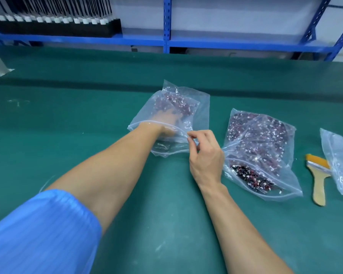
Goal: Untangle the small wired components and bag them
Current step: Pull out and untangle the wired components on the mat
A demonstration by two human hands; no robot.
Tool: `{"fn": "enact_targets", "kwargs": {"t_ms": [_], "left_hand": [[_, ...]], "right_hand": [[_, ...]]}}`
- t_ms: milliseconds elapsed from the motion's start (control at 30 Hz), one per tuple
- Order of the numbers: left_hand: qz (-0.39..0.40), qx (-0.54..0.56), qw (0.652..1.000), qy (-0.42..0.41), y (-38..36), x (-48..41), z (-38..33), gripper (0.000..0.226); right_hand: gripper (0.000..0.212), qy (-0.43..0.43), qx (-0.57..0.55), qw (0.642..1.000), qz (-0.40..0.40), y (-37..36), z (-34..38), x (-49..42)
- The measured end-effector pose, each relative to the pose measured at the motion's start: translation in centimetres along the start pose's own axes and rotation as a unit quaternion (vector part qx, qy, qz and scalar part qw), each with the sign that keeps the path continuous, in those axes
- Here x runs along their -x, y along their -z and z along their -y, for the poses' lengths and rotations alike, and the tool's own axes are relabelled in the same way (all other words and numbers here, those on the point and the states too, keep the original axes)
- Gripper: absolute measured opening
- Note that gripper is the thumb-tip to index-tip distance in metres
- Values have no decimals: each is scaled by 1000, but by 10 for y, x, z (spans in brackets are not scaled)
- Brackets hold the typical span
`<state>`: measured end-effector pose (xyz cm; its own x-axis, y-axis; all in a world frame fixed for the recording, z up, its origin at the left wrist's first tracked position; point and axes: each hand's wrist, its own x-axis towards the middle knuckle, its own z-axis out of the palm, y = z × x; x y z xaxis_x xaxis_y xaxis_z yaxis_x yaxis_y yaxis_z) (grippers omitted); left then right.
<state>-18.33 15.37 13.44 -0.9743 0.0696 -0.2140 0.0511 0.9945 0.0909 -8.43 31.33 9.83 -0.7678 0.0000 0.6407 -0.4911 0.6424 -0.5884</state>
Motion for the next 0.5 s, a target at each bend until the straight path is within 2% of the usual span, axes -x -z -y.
{"fn": "enact_targets", "kwargs": {"t_ms": [67,167,333,400,433,500], "left_hand": [[-5,-13,1000,-10,3,-1,0,40],[-51,-24,998,-22,8,3,-3,21],[-95,-31,995,-13,5,6,-6,12],[-106,-33,994,-7,2,7,-6,17],[-104,-41,994,-10,1,7,-5,26],[-68,-66,995,-14,1,13,-7,34]], "right_hand": [[9,-1,-2,1000,-3,-1,-1,-2],[9,-6,-1,1000,1,-2,-3,-3],[9,-8,-2,1000,5,-2,-4,-2],[9,-9,-3,1000,4,-2,-4,-2],[9,-8,-3,1000,3,-2,-3,-2],[9,-6,0,1000,4,-2,-2,-1]]}}
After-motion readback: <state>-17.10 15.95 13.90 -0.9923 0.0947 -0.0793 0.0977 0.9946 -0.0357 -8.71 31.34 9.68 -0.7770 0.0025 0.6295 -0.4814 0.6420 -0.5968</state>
